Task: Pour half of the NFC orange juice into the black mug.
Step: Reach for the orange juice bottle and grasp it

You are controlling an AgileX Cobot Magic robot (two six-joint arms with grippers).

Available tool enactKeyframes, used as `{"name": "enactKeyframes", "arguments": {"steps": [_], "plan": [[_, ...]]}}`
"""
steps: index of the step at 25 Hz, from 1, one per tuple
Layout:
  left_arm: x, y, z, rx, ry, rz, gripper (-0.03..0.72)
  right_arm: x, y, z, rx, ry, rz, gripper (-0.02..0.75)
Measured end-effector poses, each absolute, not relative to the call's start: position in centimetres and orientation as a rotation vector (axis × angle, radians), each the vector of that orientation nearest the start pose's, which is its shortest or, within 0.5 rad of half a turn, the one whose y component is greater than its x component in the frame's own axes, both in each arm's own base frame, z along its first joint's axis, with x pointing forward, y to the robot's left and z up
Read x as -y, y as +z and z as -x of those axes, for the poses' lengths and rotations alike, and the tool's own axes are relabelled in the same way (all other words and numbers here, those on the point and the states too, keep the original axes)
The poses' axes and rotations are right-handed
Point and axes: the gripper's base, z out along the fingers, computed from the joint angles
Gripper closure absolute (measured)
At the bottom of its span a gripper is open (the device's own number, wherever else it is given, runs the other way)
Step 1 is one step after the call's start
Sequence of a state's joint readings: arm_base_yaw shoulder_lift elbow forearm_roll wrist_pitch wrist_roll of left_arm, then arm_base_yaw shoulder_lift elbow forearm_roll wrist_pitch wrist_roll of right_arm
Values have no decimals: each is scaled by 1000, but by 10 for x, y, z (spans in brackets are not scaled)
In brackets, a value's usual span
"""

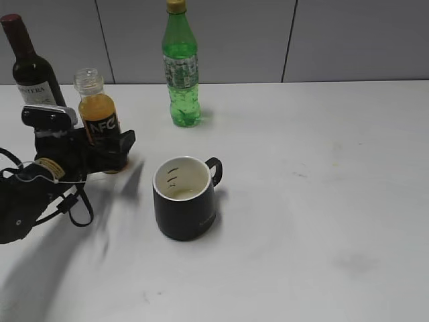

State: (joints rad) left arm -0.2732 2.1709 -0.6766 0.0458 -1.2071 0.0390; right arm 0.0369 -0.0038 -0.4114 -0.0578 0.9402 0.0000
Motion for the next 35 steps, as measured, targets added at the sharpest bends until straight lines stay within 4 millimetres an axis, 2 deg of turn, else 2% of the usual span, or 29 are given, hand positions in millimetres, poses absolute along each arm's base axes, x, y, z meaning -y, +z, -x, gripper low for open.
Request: {"name": "enactKeyframes", "arguments": {"steps": [12,18,22,27,35], "plan": [[99,57,-340,-1754,-184,-334,58,4,262,-9,-2007,-45,41,150],[101,57,-348,-1733,-185,-331,72,4,262,-9,-2007,-45,41,150],[102,57,-349,-1730,-185,-331,119,4,262,-9,-2007,-45,41,150],[102,57,-349,-1730,-182,-334,215,4,262,-9,-2007,-45,41,150],[102,57,-349,-1729,-181,-335,215,4,262,-9,-2007,-45,41,150]]}}
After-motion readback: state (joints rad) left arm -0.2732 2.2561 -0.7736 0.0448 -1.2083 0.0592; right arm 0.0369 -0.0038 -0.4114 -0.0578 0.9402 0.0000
